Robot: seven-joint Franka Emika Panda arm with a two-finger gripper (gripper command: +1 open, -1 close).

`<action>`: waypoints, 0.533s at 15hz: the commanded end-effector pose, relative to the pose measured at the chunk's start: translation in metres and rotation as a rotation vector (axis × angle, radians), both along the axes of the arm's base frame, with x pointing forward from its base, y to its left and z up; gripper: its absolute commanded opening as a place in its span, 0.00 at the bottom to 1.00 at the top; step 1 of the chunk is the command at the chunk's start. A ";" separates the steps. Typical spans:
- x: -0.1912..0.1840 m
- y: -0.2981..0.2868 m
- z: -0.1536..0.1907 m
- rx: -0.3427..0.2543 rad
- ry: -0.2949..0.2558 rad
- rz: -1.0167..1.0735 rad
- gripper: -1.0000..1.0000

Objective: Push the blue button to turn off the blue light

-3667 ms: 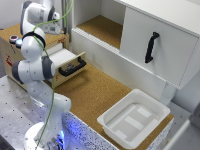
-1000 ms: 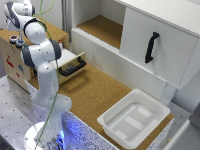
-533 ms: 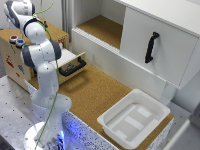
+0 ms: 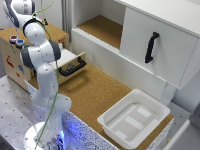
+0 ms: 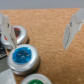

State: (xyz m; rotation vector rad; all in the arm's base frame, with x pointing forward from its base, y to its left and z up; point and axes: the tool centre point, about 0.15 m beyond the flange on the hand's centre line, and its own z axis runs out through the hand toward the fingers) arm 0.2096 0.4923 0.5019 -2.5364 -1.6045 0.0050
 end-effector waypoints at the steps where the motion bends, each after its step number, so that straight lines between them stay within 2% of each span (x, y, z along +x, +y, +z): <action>1: 0.036 -0.113 0.016 0.160 -0.031 -0.165 1.00; 7: 0.070 -0.244 0.014 0.217 -0.032 -0.439 1.00; 8: 0.073 -0.260 0.012 0.204 -0.041 -0.472 1.00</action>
